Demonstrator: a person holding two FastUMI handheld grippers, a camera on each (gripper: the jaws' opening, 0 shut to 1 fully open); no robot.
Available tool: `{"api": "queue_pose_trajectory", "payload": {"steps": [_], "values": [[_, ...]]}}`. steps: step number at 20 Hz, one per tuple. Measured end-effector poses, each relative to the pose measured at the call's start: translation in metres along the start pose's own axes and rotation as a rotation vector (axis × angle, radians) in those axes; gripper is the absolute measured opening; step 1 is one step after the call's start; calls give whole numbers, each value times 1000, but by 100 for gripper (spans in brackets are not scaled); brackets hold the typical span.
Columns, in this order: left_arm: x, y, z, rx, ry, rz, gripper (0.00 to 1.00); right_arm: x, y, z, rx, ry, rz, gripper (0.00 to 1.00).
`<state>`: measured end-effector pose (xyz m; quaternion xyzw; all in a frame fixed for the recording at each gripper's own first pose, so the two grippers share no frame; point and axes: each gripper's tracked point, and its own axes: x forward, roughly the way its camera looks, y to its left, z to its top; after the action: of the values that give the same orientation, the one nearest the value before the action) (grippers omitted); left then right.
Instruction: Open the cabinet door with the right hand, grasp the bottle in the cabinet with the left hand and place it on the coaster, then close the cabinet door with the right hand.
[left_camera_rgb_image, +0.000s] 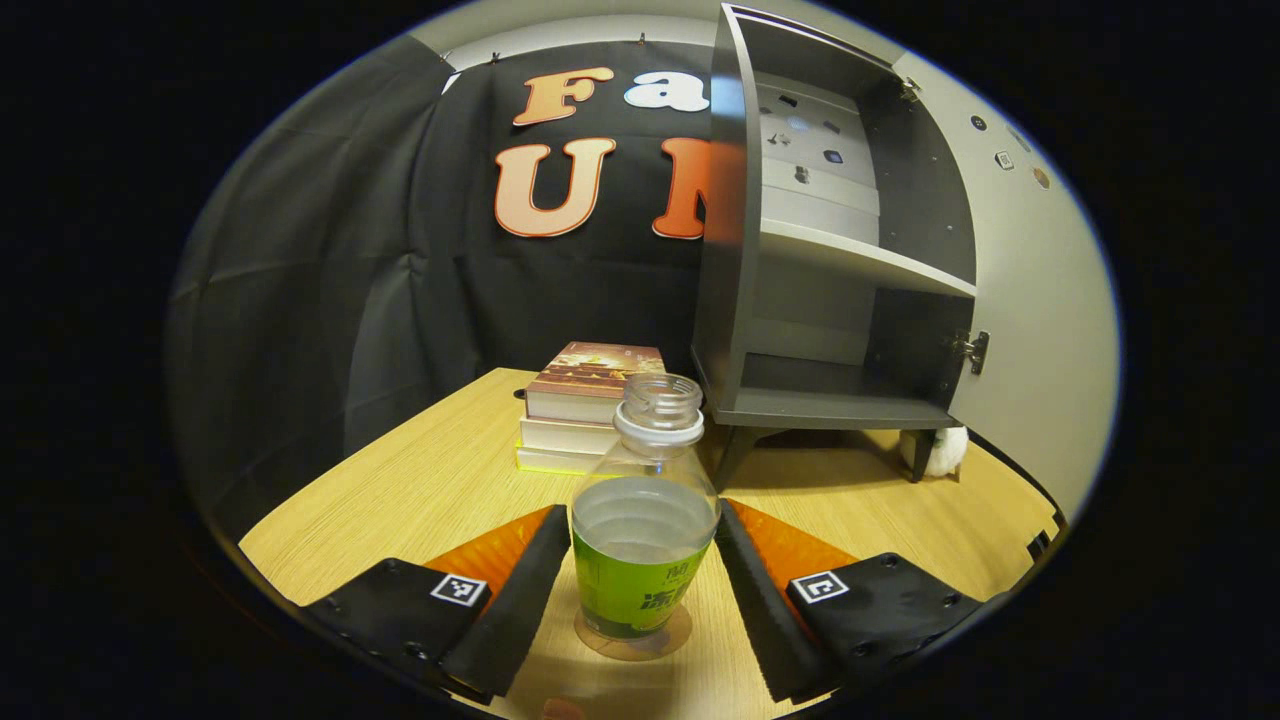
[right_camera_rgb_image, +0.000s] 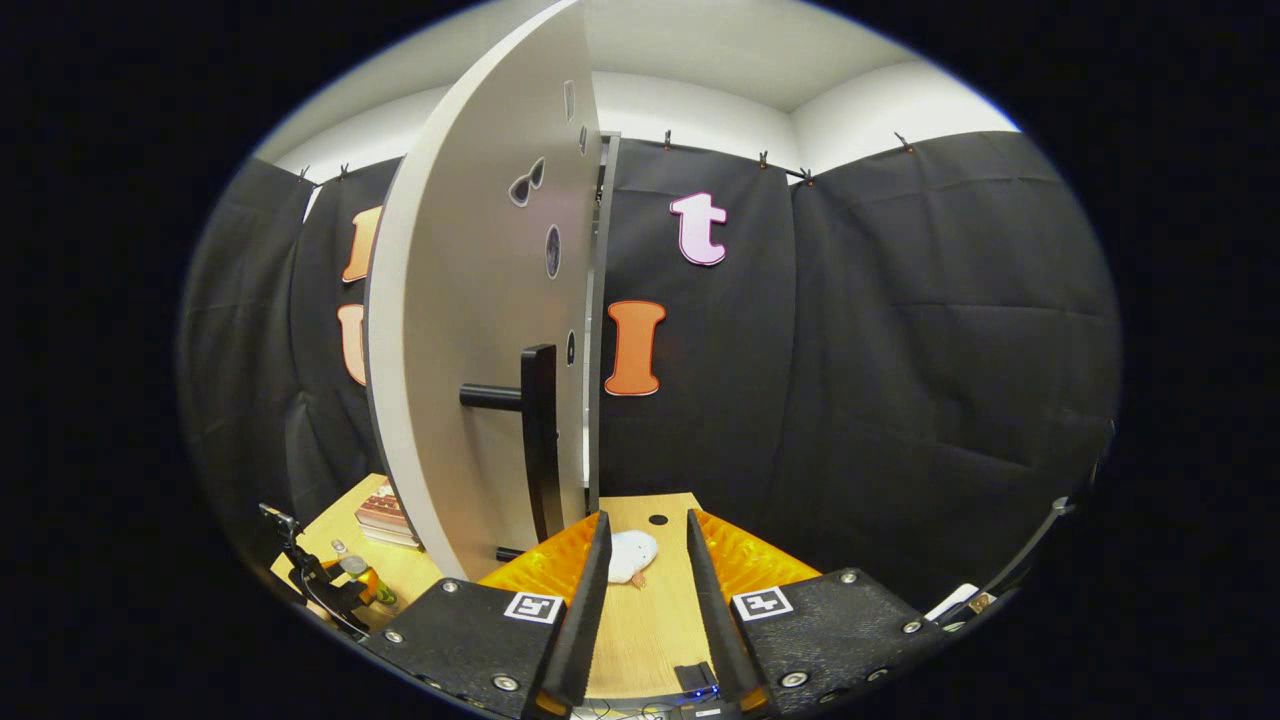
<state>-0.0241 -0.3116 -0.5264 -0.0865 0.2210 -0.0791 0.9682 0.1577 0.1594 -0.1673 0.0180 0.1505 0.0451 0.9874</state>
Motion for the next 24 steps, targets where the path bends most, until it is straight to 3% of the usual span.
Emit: {"api": "queue_pose_trajectory", "payload": {"steps": [13, 14, 15, 24], "values": [[-69, 29, 99, -19, -50, -61, 95, 4, 61, 3, 56, -20, 168, 48], [-74, 36, 109, -13, -59, -62, 95, 4, 65, 3, 57, -18, 171, 53], [-79, 42, 121, -7, -68, -62, 95, 3, 69, 4, 59, -21, 174, 48], [-108, 121, 186, 25, -117, -8, 96, 13, 123, 1, 98, -8, 303, 48]]}}
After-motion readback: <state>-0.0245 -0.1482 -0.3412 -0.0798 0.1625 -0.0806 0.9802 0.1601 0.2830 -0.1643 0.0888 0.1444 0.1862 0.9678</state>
